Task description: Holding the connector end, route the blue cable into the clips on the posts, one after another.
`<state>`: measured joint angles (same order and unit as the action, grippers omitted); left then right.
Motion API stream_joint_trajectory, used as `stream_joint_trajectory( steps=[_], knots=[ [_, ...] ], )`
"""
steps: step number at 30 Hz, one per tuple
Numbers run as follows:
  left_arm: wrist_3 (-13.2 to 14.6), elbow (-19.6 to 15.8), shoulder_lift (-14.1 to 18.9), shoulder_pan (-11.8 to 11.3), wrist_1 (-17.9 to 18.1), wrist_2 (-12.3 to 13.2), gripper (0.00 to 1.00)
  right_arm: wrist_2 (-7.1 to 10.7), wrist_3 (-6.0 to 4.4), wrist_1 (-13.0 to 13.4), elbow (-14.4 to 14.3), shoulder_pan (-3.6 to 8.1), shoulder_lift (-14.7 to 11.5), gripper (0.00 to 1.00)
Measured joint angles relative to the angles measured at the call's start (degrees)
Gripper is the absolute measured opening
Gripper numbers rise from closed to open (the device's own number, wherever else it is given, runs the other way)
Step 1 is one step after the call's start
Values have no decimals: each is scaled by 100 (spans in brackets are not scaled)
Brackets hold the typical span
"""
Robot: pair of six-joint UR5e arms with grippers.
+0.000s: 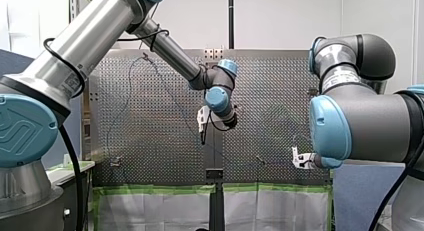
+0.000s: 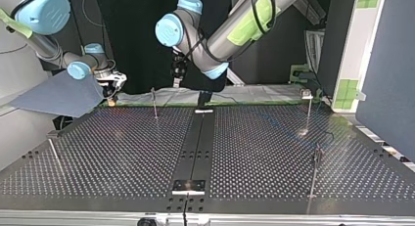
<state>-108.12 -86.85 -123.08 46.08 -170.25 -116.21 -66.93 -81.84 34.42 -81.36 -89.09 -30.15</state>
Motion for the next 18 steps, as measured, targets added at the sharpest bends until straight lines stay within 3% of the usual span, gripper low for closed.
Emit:
stream_joint_trajectory(
  steps=[13, 18],
  knots=[
    [48, -793, 793, 56, -178, -37, 100, 32, 8, 4, -179, 34, -325, 0],
    [61, -1088, 1087, 95, -206, -193, 100, 43, 8, 7, -234, 42, -413, 0]
  ],
)
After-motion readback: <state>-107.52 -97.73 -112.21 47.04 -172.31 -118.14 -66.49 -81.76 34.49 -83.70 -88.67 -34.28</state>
